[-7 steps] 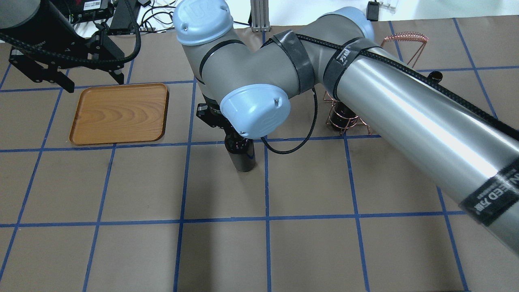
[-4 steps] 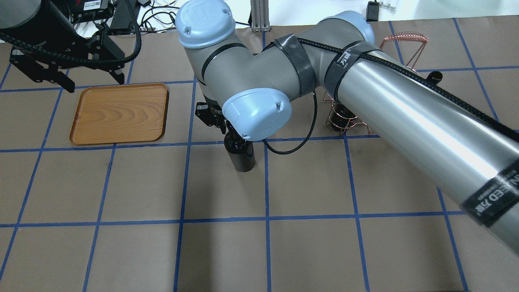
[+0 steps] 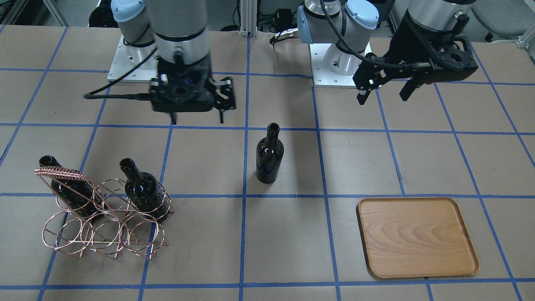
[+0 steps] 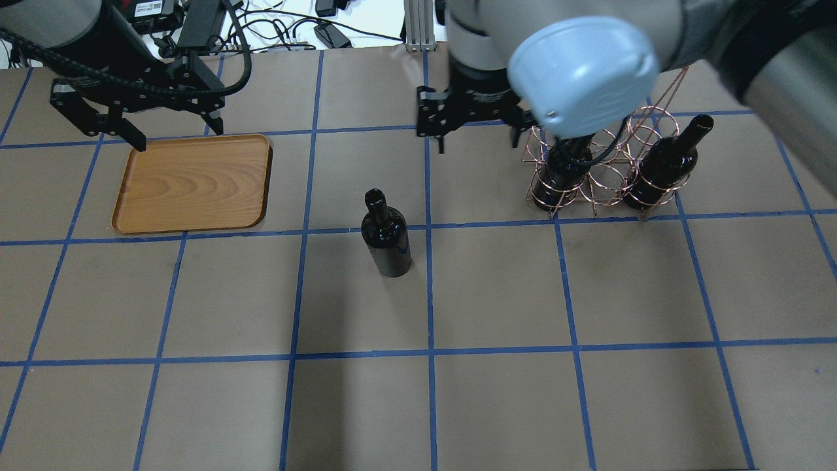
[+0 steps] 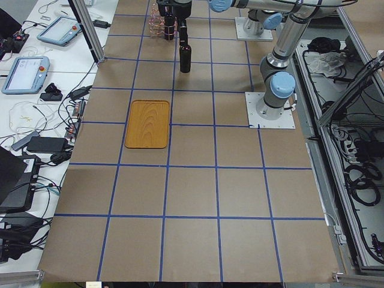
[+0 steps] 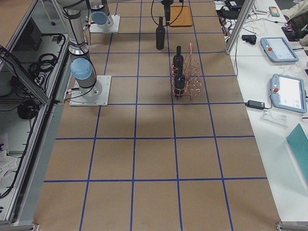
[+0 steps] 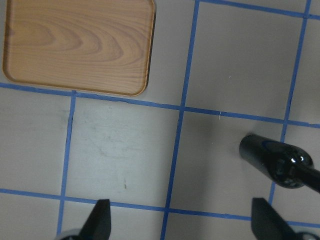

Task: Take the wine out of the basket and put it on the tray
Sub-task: 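Open the right gripper and withdraw it while the left gripper moves toward the bottle, then grasp the standing wine bottle's neck with the left gripper, then carry the bottle with the left gripper onto the wooden tray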

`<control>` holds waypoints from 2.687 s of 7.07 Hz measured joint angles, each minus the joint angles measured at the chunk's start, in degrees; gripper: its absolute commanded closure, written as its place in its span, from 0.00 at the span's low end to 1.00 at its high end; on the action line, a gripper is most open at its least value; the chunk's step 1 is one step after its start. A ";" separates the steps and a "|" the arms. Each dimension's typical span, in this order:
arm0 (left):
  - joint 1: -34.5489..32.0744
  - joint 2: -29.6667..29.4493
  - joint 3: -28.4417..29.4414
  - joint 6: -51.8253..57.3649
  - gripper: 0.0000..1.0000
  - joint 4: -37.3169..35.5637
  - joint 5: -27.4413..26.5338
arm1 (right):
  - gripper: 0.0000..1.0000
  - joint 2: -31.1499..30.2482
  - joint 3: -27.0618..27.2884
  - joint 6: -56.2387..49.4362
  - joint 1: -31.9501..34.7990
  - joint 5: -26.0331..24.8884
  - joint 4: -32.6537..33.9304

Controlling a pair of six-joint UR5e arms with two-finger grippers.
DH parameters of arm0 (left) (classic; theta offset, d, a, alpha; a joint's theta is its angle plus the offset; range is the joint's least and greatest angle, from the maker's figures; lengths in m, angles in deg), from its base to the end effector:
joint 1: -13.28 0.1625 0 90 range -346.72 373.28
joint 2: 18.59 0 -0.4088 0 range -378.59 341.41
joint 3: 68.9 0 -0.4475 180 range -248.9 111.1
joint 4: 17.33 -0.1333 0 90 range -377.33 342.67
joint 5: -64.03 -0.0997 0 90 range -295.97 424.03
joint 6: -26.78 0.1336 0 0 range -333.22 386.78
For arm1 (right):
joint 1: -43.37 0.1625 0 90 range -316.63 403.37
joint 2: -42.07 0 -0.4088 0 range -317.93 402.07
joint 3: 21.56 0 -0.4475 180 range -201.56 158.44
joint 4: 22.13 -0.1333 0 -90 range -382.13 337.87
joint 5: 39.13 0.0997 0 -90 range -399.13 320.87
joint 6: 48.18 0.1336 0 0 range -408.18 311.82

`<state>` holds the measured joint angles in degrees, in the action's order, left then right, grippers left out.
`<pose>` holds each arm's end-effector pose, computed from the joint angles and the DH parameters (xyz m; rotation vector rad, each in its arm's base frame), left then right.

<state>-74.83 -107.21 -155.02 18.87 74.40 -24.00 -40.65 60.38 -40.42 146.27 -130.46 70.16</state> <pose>-0.1199 -0.5478 0.4851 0.2634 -3.0915 0.0927 0.2622 -0.5616 0.4461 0.1392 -3.1240 0.0889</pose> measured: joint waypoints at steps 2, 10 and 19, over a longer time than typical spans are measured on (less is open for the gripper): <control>-8.53 -4.27 -0.35 -6.25 0.00 -4.10 -0.29 | 0.01 -4.97 0.29 -13.90 -9.27 -0.57 -3.32; -18.94 -14.42 -4.16 -9.97 0.68 -9.61 0.05 | 0.04 -7.54 3.33 -18.36 -12.13 -0.48 -3.35; 0.51 -14.32 2.53 17.81 0.95 -10.93 -0.43 | 0.02 -7.63 3.58 -18.36 -12.37 -0.96 -3.23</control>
<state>-74.31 -121.54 -152.49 36.68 63.47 -24.43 -48.28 63.96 -58.77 133.90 -131.42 66.94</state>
